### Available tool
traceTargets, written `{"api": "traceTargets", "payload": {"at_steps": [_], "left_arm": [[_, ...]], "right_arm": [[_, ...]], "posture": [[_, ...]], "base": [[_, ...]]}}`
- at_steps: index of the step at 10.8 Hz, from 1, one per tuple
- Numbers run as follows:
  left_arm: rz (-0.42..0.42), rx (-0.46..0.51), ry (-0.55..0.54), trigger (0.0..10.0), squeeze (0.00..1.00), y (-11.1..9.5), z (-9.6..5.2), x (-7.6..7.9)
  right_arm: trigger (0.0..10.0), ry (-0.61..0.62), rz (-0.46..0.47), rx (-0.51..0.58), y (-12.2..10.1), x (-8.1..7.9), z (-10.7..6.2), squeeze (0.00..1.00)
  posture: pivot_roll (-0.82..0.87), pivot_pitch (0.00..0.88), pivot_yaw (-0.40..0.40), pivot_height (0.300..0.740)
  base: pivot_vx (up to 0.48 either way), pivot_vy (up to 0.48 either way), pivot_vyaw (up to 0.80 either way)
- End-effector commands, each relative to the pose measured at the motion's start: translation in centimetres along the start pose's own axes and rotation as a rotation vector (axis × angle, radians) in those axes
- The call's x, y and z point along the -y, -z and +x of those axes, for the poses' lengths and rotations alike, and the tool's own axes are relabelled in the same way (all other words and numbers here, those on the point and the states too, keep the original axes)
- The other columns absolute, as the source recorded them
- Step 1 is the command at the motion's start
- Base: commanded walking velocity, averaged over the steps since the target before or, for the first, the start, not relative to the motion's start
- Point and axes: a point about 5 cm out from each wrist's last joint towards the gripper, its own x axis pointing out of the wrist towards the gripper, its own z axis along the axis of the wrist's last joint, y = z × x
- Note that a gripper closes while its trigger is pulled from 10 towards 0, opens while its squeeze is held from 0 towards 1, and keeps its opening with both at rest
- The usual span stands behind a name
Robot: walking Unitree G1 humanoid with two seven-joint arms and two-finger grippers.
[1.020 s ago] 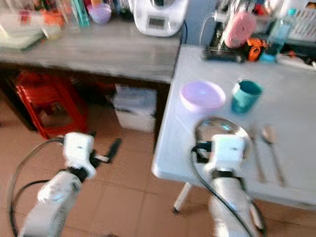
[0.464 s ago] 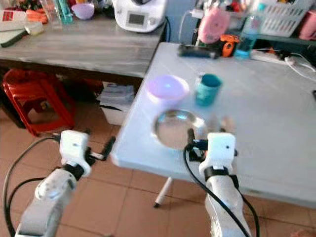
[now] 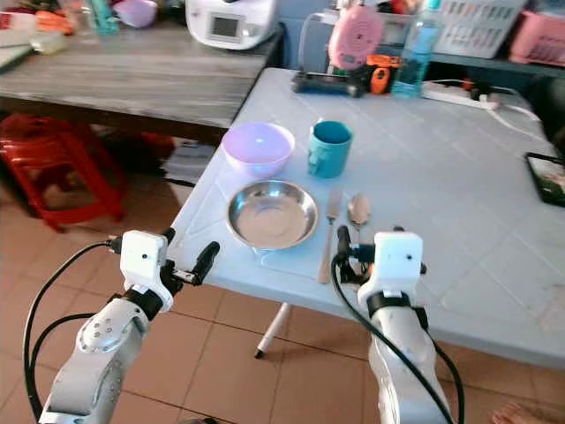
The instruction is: Setting the table
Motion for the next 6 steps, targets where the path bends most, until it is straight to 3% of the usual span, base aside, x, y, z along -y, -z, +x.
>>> {"api": "traceTargets", "payload": {"at_steps": [1,2,6], "left_arm": [[0.022,0.006,-0.009,10.0,0.00,0.01,0.03,-0.48],[0.056,0.009,-0.018,10.0,0.00,0.12,0.13,-0.73],[0.045,0.028,-0.026,10.0,0.00,0.13,0.27,-0.57]], "right_arm": [[10.0,-0.004,0.012,-0.003,0.04,0.15,0.13,0.00],[10.0,-0.029,0.017,-0.006,0.04,-0.14,0.23,0.00],[10.0,-0.064,0.005,0.004,-0.12,-0.64,0.12,0.00]], "posture": [[0.08,0.114,-0.011,0.740],[0.08,0.117,-0.010,0.740],[0.08,0.122,-0.013,0.740]], "base": [[0.000,0.000,0.00],[0.000,0.000,0.00],[0.000,0.000,0.00]]}}
